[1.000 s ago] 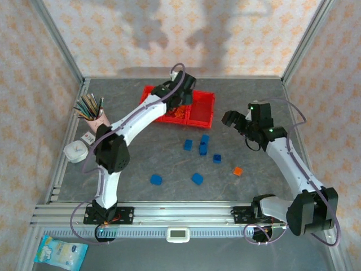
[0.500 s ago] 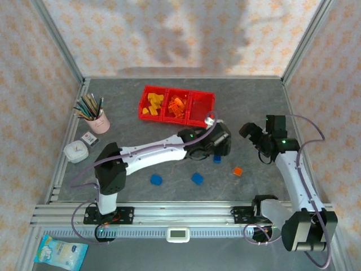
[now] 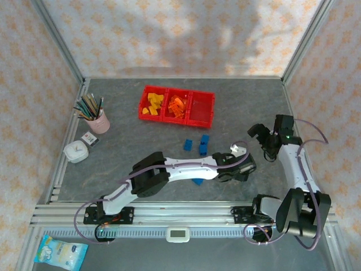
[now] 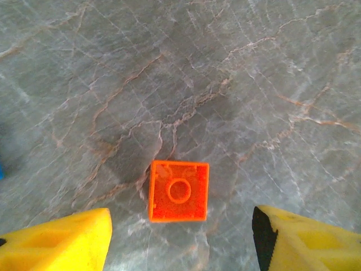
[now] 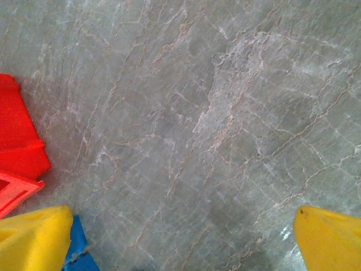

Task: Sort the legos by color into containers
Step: Pick up the lego from the bottom-right of the table.

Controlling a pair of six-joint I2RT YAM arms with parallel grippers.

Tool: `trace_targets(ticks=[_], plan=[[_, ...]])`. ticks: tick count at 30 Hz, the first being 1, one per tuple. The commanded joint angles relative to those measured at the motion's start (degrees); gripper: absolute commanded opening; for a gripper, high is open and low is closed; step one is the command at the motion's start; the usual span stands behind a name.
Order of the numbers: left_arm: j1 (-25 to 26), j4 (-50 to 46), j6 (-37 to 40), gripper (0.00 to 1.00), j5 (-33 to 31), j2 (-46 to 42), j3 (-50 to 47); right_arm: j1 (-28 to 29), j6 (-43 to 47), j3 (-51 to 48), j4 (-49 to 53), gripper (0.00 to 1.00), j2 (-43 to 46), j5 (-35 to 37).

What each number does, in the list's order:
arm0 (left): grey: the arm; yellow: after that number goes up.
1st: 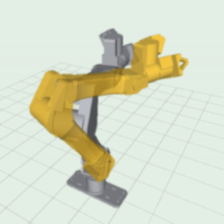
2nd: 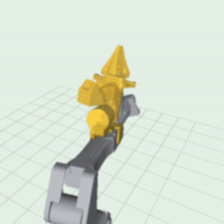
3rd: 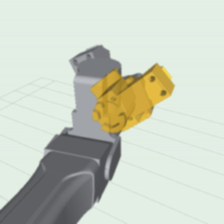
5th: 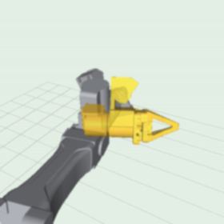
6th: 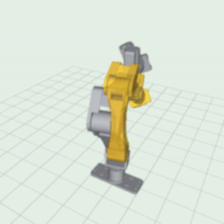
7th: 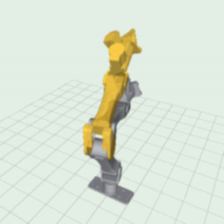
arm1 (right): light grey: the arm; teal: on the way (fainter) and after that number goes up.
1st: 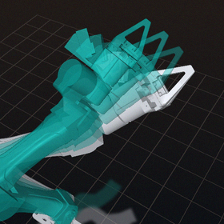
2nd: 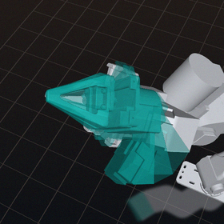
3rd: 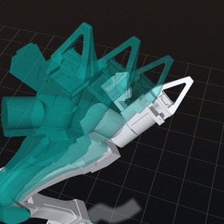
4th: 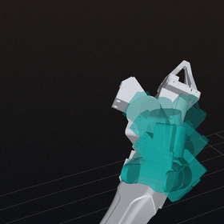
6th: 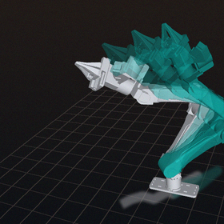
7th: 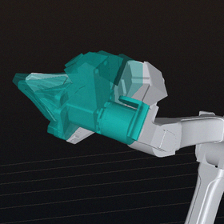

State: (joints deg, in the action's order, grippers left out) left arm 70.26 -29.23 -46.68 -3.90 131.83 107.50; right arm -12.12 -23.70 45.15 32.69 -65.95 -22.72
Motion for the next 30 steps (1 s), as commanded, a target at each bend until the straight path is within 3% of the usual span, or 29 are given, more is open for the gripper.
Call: trace_targets(ticks=[1, 13, 26, 30], plan=[[0.32, -4.83, -0.32, 0.69, -4.25, 3.34, 5.60, -1.09, 1.49, -0.67, -2.44, 1.00, -0.60, -1.10], [1.63, -12.45, -1.22, 0.65, -9.13, 12.23, 13.71, -1.68, 1.90, -1.40, -4.28, 1.00, -3.32, -3.29], [2.14, -12.89, 0.53, 0.36, -11.96, 11.19, 14.57, -1.73, 2.06, -1.53, -4.78, 1.00, -2.82, -4.66], [2.16, -11.60, 0.93, 0.34, -12.32, 8.34, 14.06, -1.76, 2.32, -1.12, -4.48, 1.00, -2.06, -5.25]])
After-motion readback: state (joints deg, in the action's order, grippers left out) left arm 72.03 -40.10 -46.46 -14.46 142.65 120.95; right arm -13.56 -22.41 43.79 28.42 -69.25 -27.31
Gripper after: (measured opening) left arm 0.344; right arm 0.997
